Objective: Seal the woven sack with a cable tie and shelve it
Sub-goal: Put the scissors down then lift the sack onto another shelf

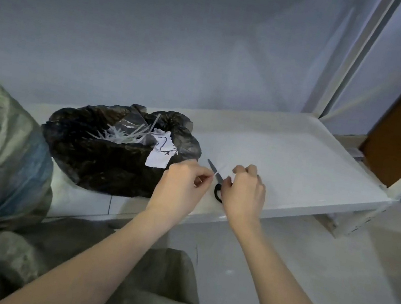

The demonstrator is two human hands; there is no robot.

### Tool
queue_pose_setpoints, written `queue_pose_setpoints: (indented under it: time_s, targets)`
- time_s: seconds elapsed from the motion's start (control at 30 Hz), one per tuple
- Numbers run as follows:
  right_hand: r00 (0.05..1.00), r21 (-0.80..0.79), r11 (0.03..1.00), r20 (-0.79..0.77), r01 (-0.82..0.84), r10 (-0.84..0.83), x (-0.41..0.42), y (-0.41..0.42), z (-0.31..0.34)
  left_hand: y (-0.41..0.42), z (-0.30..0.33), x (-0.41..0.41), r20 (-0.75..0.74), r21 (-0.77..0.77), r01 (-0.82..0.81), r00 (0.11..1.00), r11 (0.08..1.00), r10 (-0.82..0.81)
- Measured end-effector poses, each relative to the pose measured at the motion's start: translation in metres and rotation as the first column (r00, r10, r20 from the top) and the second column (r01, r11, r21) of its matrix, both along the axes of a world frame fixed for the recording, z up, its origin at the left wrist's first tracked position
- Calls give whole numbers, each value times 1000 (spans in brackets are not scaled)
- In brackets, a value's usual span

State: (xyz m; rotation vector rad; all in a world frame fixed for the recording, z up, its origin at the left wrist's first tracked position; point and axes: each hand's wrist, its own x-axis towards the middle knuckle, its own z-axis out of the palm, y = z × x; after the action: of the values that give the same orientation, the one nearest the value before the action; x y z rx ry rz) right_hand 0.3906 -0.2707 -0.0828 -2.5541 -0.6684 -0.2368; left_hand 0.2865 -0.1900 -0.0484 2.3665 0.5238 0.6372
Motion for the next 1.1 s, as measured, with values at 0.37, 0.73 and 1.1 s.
queue_pose_setpoints:
  time_s: [0.37, 0.73, 1.1]
  targets:
    - [932, 263, 894, 93, -362, 350, -49, 51, 114, 87, 98, -53, 98, 271, -325, 946, 906, 310]
    - [855, 45, 859, 125, -511, 502, -82, 103, 105, 133, 90, -72, -212, 449, -314, 872, 836, 441]
    - [841, 57, 843, 128, -535, 525, -118, 70, 153, 107, 145, -124, -137, 263, -133, 975, 956, 173]
